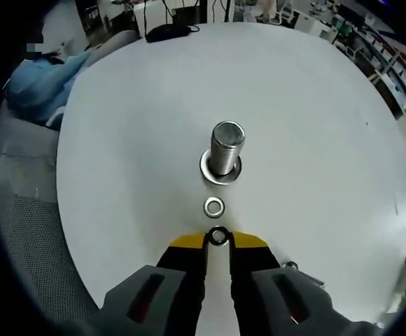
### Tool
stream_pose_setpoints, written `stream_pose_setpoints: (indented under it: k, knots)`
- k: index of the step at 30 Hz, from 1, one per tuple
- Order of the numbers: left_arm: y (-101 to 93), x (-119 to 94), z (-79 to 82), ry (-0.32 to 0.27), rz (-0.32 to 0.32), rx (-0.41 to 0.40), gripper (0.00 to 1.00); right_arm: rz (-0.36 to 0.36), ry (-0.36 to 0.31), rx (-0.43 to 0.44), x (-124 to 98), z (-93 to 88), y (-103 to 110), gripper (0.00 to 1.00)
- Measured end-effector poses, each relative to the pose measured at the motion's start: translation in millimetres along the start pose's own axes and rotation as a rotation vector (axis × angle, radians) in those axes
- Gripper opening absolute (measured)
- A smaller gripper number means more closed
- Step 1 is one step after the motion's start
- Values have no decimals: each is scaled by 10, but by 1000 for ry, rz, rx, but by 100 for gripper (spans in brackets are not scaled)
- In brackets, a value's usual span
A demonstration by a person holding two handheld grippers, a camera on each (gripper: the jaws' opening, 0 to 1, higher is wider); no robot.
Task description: Place the washer onto the threaded stud by aligning its center hole with the stud, sliding it down to the base, and recovering from edge contact or off-axis alignment until the washer reaches the visible bottom stop.
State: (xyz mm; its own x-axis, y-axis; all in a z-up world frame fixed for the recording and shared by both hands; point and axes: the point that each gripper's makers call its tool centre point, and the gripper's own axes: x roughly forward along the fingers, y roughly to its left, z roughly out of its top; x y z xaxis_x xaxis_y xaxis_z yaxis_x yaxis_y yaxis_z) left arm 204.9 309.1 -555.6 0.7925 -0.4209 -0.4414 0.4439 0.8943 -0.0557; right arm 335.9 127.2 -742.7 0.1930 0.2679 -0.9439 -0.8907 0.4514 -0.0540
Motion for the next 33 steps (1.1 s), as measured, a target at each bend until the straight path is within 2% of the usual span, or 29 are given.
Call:
stream_pose_setpoints:
  k: [26,33]
  knots:
    - [-37,12,2,4,-14,6,22,-32,-65,54,-322,-109,-133,14]
    - [-48,12,15,0,-18,10,22,-42,-73,92,-414,-168,-193,14]
